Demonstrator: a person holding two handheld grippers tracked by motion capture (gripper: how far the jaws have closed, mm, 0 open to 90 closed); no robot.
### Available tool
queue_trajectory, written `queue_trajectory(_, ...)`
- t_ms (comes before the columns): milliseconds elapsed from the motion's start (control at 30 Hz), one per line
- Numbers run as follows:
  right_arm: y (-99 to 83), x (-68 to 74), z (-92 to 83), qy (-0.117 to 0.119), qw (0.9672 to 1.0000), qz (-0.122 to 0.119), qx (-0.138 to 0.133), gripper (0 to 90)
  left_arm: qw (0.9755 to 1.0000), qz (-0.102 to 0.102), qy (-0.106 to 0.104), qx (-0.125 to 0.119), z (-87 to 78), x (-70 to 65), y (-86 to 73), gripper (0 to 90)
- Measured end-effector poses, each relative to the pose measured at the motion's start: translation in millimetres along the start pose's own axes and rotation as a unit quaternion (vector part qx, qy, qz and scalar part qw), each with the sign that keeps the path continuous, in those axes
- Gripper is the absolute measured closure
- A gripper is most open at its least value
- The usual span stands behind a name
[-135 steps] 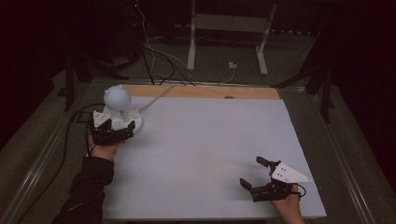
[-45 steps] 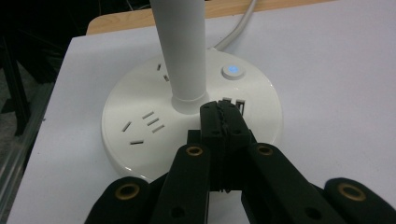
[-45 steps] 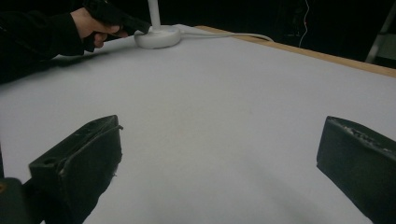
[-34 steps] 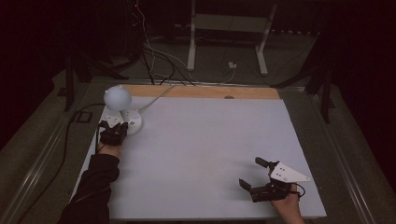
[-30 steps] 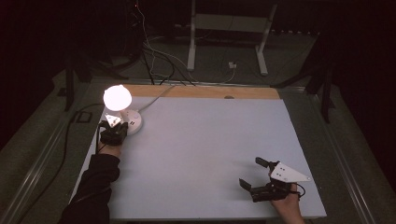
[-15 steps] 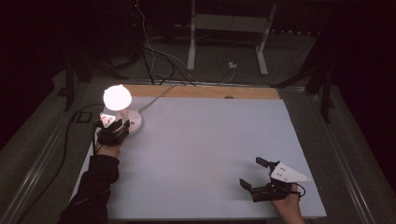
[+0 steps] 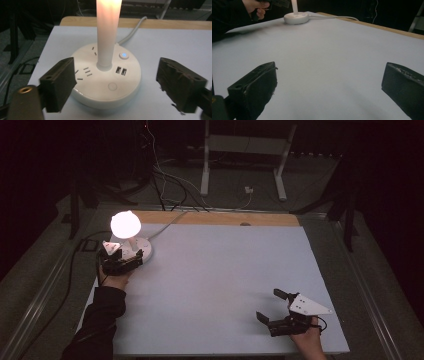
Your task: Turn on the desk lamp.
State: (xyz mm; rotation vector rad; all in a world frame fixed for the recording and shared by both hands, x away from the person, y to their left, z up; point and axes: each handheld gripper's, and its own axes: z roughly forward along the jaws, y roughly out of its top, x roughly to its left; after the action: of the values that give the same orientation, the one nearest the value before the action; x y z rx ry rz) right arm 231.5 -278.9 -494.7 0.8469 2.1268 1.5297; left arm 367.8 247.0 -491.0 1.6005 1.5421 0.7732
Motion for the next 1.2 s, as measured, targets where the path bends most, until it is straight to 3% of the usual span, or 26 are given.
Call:
queue_trajectory(167, 0.1, -0.3, -0.3, -0.002, 1.0000, 0.000, -0.001, 0.0, 0.9999, -0.001, -0.007, 0.010, -1.3, -0.1, 0.6, 1.6)
queue_trajectory(633, 0.2, -0.9, -0.7, -0.004, 1.0000, 0.002, -0.003, 0.0, 0.9991, 0.013, -0.040, 0.009, -15.9, -3.8, 5.4, 0.4)
queue_trajectory(967, -0.1, -1.6, 0.2, -0.002, 1.0000, 0.006, -0.003, 0.0, 0.9953, 0.040, -0.086, 0.018, -34.6, -7.4, 1.1, 0.4)
queue_trajectory(1200, -0.2, -0.9, 0.5, -0.002, 1.0000, 0.004, -0.001, 0.0, 0.9919, 0.048, -0.116, 0.020, -48.5, -13.8, -6.9, 0.4)
